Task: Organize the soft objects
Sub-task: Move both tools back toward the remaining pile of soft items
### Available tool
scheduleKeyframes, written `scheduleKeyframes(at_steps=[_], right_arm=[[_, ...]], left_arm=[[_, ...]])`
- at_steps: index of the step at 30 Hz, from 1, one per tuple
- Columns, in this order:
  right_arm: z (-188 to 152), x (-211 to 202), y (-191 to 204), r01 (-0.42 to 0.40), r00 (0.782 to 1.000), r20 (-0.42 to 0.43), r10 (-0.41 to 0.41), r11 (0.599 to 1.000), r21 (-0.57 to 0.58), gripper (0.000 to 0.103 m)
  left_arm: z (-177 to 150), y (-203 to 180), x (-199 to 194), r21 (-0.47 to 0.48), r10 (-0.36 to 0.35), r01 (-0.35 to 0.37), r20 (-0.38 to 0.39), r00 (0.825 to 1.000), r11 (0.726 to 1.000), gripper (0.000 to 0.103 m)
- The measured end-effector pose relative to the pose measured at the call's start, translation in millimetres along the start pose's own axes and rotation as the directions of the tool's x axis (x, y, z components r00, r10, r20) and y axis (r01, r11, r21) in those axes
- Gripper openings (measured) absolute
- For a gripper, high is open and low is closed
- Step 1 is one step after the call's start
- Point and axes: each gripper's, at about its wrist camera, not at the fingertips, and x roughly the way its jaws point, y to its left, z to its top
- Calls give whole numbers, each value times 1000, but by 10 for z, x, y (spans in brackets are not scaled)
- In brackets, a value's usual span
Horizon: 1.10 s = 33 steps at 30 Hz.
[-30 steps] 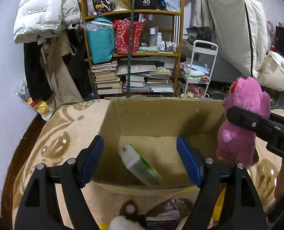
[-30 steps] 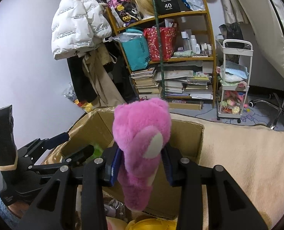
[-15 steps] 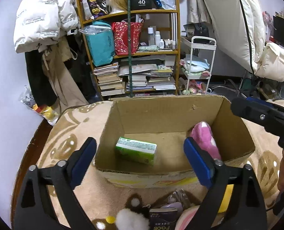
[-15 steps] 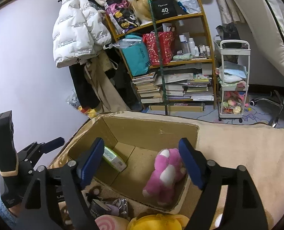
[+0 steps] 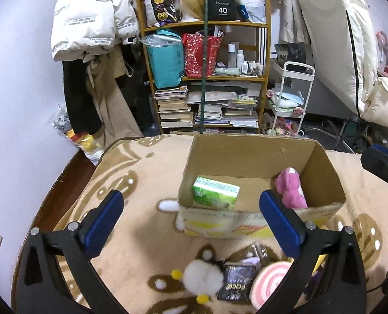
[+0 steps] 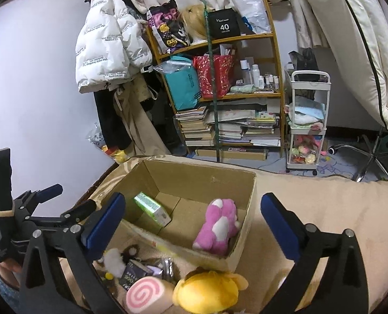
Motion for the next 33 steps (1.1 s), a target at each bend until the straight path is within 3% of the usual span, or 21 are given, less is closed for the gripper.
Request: scheduleKeyframes(at_steps=[15,24,33], right_arm=[[-305,-488,243,47,999,-25,-48,998,-48,103],[-577,-612,358,59,996,-60,-64,996,-73,103],[-695,-466,420,73,992,-93,-83,991,-110,103]], left_arm=[[-458,98,-628,-1,0,0,-13,1000,1000,102],[-656,113,-740,-10,-1,0,-37,999,1000,102],[-737,153,-620,-25,-7,6,-70,998,1000,102]])
